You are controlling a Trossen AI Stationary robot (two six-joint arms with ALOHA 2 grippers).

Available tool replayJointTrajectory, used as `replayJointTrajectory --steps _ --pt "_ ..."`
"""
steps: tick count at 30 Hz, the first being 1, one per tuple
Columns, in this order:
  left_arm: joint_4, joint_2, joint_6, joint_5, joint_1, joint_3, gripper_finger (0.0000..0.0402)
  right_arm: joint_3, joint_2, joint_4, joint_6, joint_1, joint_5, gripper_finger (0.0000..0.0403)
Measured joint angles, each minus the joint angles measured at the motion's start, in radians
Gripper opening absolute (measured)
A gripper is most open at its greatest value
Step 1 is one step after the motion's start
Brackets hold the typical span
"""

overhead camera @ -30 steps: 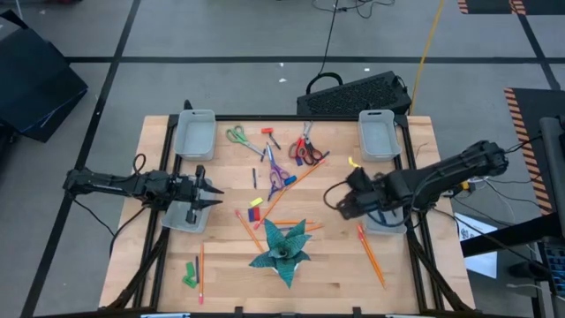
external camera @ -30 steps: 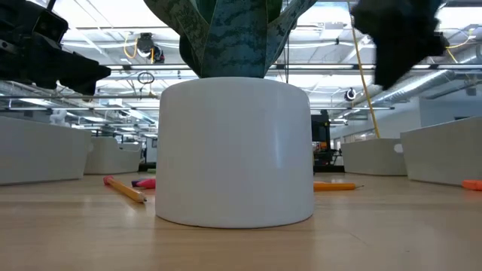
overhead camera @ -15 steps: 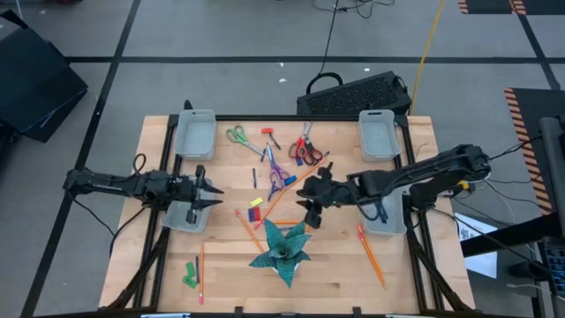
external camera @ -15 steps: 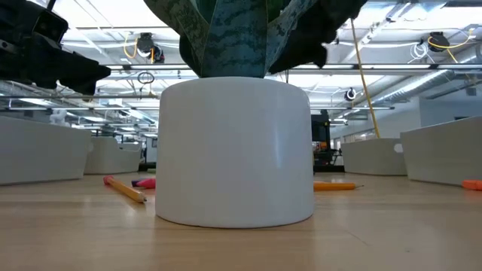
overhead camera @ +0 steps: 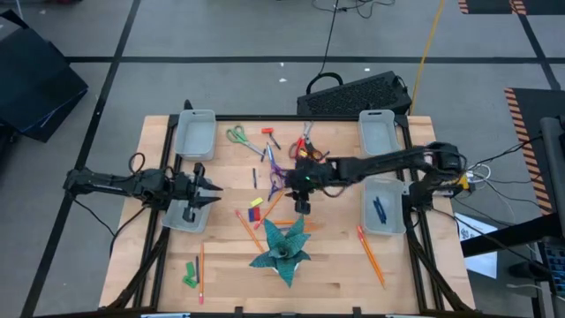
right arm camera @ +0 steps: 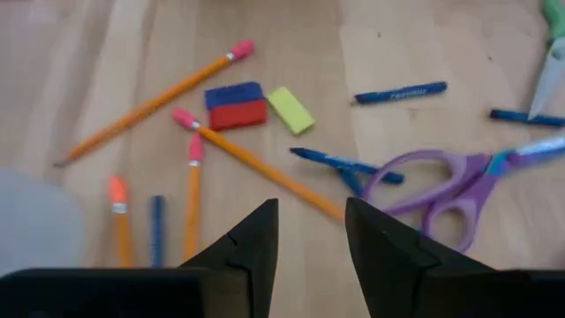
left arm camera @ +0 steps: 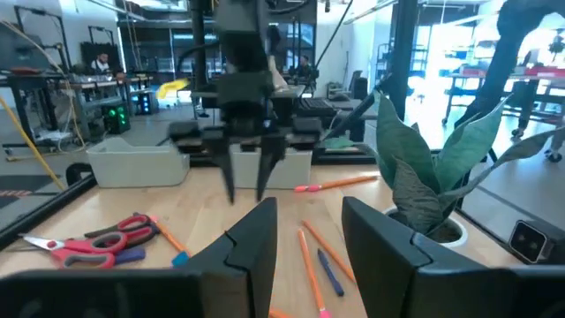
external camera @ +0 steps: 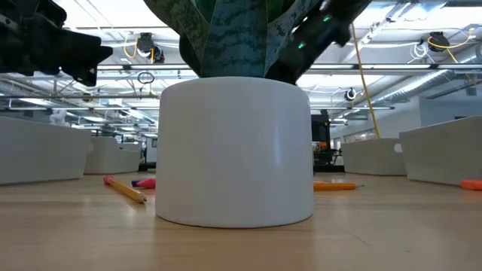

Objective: Sort crayons/erasers/pens/pencils in bins
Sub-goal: Put the blue crayon into the bottom right gray bin

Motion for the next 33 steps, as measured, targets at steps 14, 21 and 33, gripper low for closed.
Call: replayJointTrajectory --steps 14,21,33 --pt "-0.042 0.002 -0.101 -0.009 0.000 0.000 0.0134 0.294 0.326 -0.068 -0.425 -0.080 -0.129 0.0208" --pt "-0.056 0.010 -0.123 -0.004 -0.001 0.000 0.0134 0.293 0.400 -0.013 -0.517 -0.082 -0.124 0.0194" --pt "-0.055 0.020 -0.123 -0.006 0.000 0.000 0.0134 0.295 0.450 0.049 -0.598 -0.078 -0.128 0.0138"
